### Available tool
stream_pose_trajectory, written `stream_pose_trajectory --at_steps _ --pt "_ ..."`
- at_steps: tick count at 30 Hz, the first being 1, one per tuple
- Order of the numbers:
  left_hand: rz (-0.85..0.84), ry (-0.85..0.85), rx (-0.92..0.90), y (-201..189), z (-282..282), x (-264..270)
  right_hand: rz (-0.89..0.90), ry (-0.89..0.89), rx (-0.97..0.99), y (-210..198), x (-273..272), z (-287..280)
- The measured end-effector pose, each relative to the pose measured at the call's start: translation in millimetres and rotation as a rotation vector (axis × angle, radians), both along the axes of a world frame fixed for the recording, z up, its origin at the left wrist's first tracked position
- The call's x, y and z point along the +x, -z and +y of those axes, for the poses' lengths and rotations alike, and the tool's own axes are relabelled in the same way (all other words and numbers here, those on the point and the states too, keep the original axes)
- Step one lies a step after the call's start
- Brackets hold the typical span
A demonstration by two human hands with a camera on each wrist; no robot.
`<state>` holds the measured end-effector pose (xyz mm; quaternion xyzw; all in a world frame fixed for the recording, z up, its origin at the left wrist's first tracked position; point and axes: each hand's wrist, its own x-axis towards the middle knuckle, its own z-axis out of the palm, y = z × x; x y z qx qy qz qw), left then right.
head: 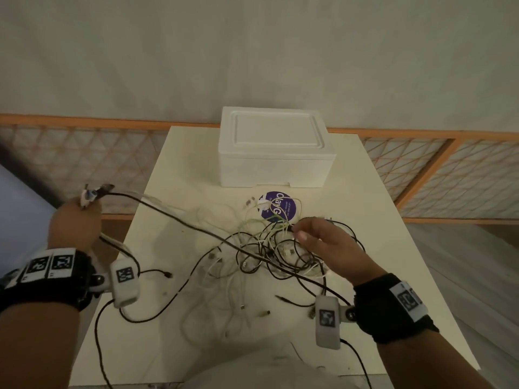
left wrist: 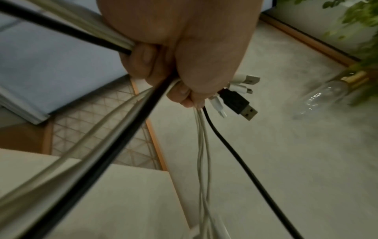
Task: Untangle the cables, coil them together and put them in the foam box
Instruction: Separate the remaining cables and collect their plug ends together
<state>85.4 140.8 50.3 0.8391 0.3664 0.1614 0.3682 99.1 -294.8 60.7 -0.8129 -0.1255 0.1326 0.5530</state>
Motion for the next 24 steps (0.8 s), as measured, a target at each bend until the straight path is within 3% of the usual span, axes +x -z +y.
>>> stream_pose_trajectory --at_steps 6,8,12,13,17,19,22,24 --pt "-0.056 -0.212 -0.087 -4 30 -10 0.180 -0.587 -0.473 -15 4 -16" --pt "-0.053 -0.188 -0.050 -11 33 -12 0.181 -0.546 -0.572 -8 4 -19" --pt "-0.004 0.093 -0.022 -40 -9 -16 -0.173 -0.309 -1.124 -6 11 -13" --pt "-0.012 0.183 -0.024 -44 -23 -14 -0.199 -0.263 -1.130 -11 12 -6" --pt "-0.128 0.599 0.026 -78 -93 -18 -0.485 -0.121 -0.659 -41 13 47" --pt "-0.207 0.803 0.109 -91 -111 -21 -0.613 -0.099 -0.560 -47 14 78" --pt "-0.270 1.018 0.122 -103 -134 -14 -0.650 -0.053 -0.480 -46 27 105" --pt "-0.372 1.079 0.179 -113 -141 -15 -0.578 -0.006 -0.437 -43 41 104"
